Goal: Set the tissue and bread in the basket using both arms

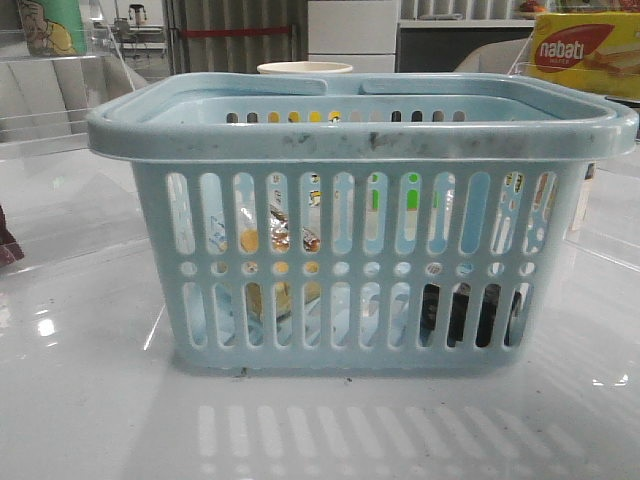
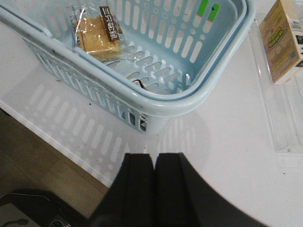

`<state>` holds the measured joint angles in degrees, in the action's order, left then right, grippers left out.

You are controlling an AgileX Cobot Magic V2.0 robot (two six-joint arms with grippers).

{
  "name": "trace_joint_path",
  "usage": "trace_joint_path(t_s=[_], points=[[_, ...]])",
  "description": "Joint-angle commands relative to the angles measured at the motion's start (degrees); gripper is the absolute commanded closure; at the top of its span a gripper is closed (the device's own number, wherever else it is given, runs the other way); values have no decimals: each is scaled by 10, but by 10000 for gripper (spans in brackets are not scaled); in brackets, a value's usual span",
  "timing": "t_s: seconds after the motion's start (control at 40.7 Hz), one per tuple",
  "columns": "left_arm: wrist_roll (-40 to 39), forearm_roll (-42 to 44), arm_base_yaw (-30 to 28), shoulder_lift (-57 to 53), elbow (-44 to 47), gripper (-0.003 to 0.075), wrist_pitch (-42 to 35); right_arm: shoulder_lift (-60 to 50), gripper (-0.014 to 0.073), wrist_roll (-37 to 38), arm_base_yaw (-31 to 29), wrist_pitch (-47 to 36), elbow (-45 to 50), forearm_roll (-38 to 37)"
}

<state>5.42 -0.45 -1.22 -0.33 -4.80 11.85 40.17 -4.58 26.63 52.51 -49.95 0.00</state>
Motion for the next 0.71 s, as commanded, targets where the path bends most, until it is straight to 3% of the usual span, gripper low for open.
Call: trace_joint_path(t_s=[0.0,0.319,0.687], points=[[-70,60,23,-10,-16,629,-63,-1,537,-6,0,-35,-14,-6],[-70,49,27,-10,53,629,-177,-1,537,-6,0,-35,-14,-6],[-62,48,29,-10,52,629,-170,-1,537,-6,0,-35,-14,-6]])
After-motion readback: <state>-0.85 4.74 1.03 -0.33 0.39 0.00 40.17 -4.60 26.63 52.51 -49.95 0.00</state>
